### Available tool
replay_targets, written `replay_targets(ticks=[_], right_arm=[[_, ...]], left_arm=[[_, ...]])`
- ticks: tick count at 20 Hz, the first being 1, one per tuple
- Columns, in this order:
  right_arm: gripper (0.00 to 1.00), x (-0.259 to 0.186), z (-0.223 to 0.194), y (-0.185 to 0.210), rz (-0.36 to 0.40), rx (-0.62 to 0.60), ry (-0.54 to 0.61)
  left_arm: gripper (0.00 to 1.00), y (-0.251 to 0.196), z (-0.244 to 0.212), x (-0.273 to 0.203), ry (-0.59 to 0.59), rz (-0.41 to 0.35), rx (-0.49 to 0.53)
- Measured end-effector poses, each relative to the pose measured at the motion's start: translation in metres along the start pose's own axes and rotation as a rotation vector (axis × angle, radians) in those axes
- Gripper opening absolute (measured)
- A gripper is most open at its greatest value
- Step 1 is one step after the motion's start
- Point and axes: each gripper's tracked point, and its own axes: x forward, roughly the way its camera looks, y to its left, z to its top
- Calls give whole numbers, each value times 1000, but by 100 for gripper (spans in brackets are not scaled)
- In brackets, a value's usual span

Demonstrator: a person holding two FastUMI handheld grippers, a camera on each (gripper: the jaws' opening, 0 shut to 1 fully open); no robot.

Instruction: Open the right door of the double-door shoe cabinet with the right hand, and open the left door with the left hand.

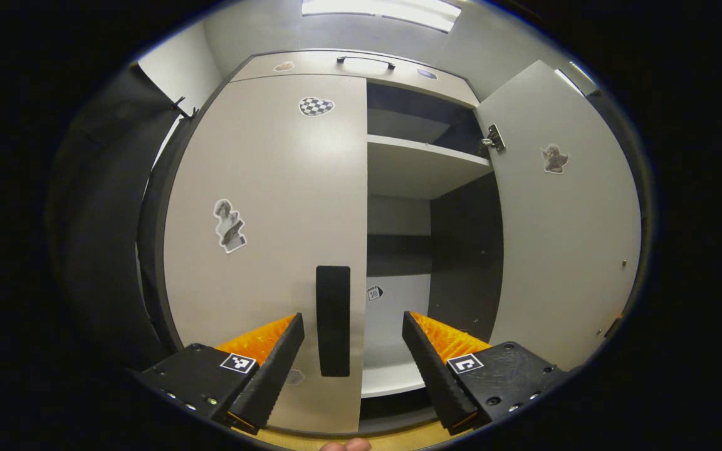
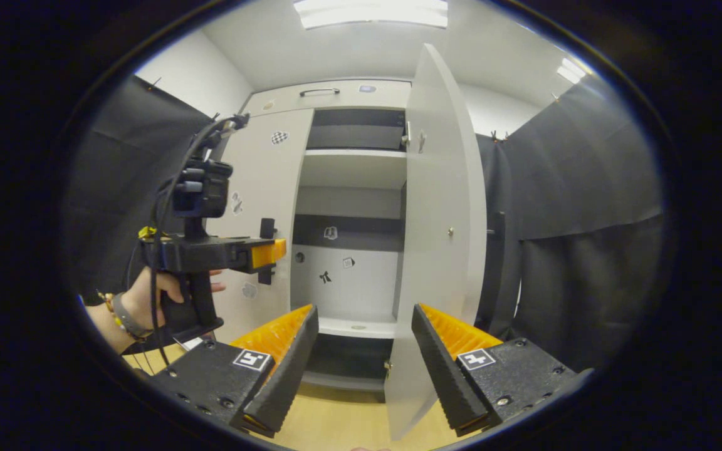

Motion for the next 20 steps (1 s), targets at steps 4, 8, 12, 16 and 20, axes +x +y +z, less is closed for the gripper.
replay_targets(ticks=[4,8,12,16,20], right_arm=[[94,-3,1,-3,2,4,-18],[94,1,-2,-6,1,-5,-12],[93,10,-7,-6,21,6,4],[93,13,-8,-1,48,11,1],[93,13,-6,0,62,10,-12]], left_arm=[[95,2,-15,24,34,25,14],[95,10,-20,35,46,62,6],[93,16,-21,37,41,85,2],[89,16,-22,37,47,85,8],[78,24,-23,32,38,124,28]])
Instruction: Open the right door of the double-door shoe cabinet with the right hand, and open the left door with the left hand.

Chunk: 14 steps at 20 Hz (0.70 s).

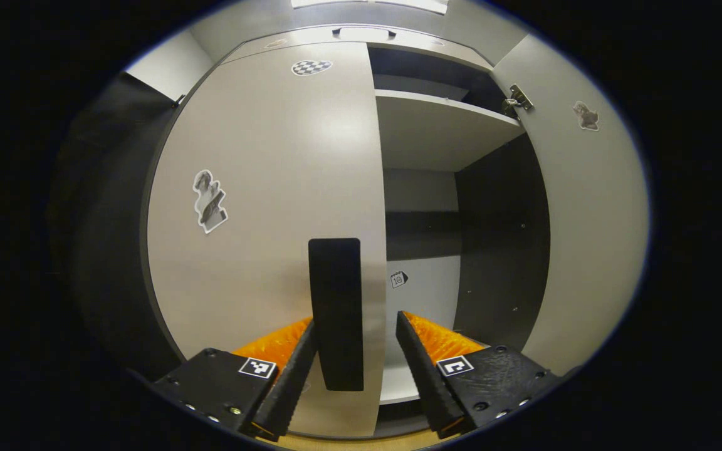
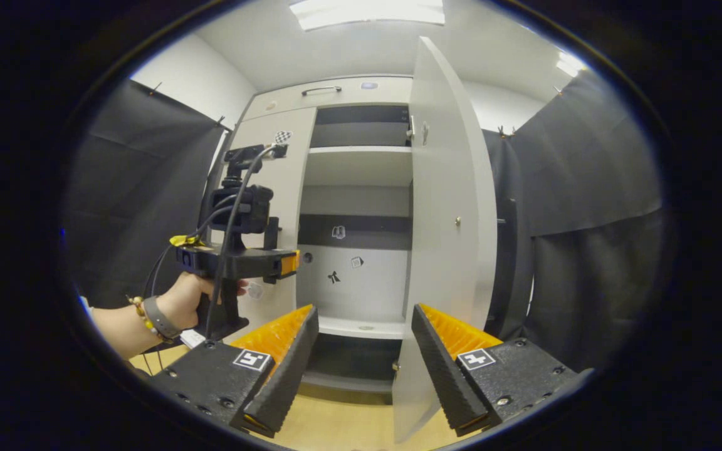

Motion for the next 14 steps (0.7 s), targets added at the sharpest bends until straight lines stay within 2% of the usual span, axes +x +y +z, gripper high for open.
replay_targets(ticks=[1,3,4,5,6,7,9,11,14], right_arm=[[93,0,0,-1,0,-3,2],[94,0,-3,-2,-1,-5,10],[93,-1,-4,-2,3,-2,12],[93,-1,-3,-2,7,1,10],[93,0,-3,-2,8,1,10],[91,0,-3,-3,7,-1,11],[94,-1,-2,-3,5,-4,8],[91,-1,-2,-5,4,-5,8],[91,-1,-3,-5,1,-8,11]], left_arm=[[64,0,1,5,-2,-3,-9],[60,7,0,4,-1,4,-44],[41,7,0,4,0,-6,-66],[30,7,1,3,2,-7,-51],[28,8,1,4,3,2,-25],[19,9,0,0,4,6,1],[12,8,0,4,-9,13,3],[6,8,0,5,-11,12,-7],[6,8,0,4,-13,13,-1]])
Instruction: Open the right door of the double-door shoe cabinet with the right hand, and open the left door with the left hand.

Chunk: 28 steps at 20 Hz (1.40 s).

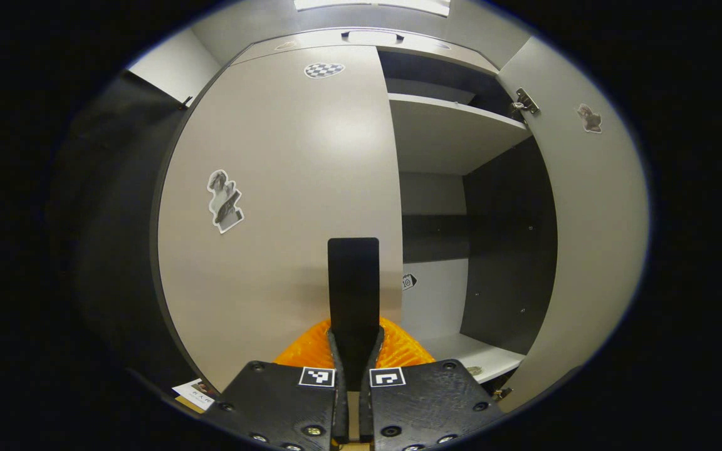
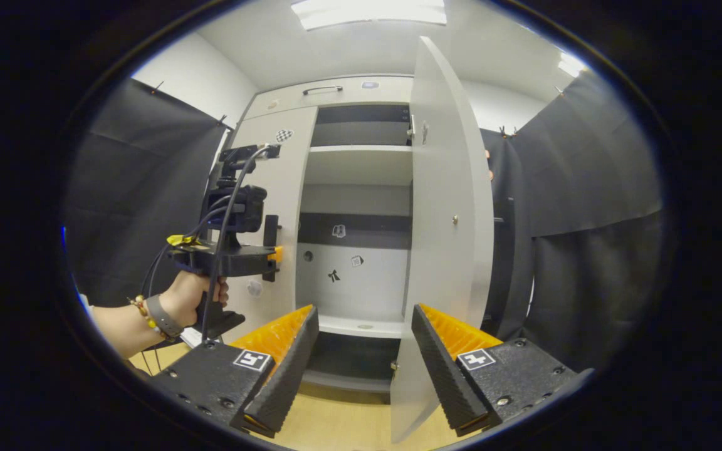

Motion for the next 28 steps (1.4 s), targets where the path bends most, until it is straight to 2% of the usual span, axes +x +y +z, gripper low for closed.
replay_targets(ticks=[3,7,9,12,19,21,22,25,28], right_arm=[[94,-1,0,2,2,-1,0],[91,-4,-1,2,-4,-12,-5],[94,-5,-3,1,-7,-7,-1],[91,-5,-5,3,-7,2,5],[93,-8,-1,11,-8,0,-8],[90,-10,-1,13,-9,2,-11],[93,-9,-1,14,-8,2,-11],[91,-10,-1,20,-12,-1,-13],[93,-8,-1,24,-6,7,-11]], left_arm=[[6,0,0,-2,6,0,-9],[6,-1,1,-10,5,-21,-5],[6,-2,2,-16,5,-36,-14],[6,-1,4,-22,1,-42,-6],[6,2,5,-45,3,-71,-18],[6,7,7,-52,-3,-82,-20],[6,7,6,-55,-4,-86,-22],[6,12,8,-65,-4,-101,-26],[6,15,7,-76,4,-114,-22]])
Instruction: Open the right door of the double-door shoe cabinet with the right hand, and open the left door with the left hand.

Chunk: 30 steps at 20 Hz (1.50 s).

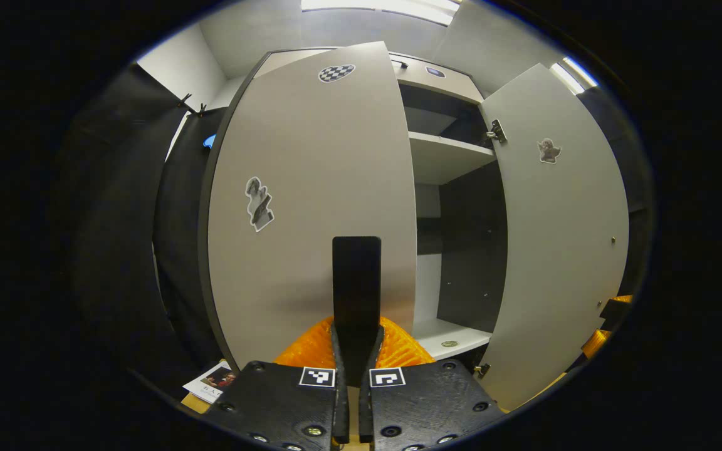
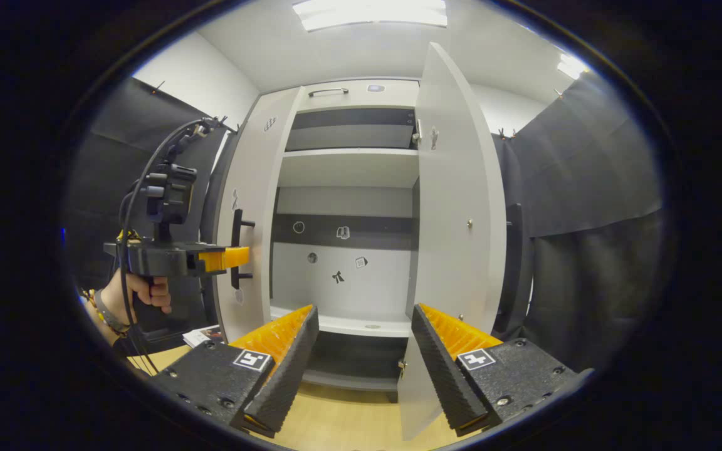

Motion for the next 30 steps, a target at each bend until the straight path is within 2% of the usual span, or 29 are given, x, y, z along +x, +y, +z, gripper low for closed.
replay_targets(ticks=[7,11,12,19,24,25,26,27,28,30], right_arm=[[91,2,1,12,1,-7,0],[93,7,3,23,17,-3,-4],[91,10,2,27,22,-3,-2],[93,16,4,58,56,8,-3],[93,14,2,64,54,-7,6],[90,14,2,63,50,-9,8],[94,14,3,64,49,-9,7],[91,13,4,65,49,-7,5],[93,13,5,65,50,-6,3],[93,13,7,65,47,-6,1]], left_arm=[[5,14,1,-23,-13,2,-5],[5,28,4,-44,-16,8,-20],[5,32,3,-48,-16,17,-17],[4,79,2,-80,-13,105,11],[2,111,1,-92,-22,162,43],[2,120,-2,-94,-17,178,50],[2,129,-3,-96,-25,192,57],[2,142,-4,-98,-30,214,64],[2,154,-4,-103,-34,223,65],[0,160,-9,-101,-35,178,-14]])
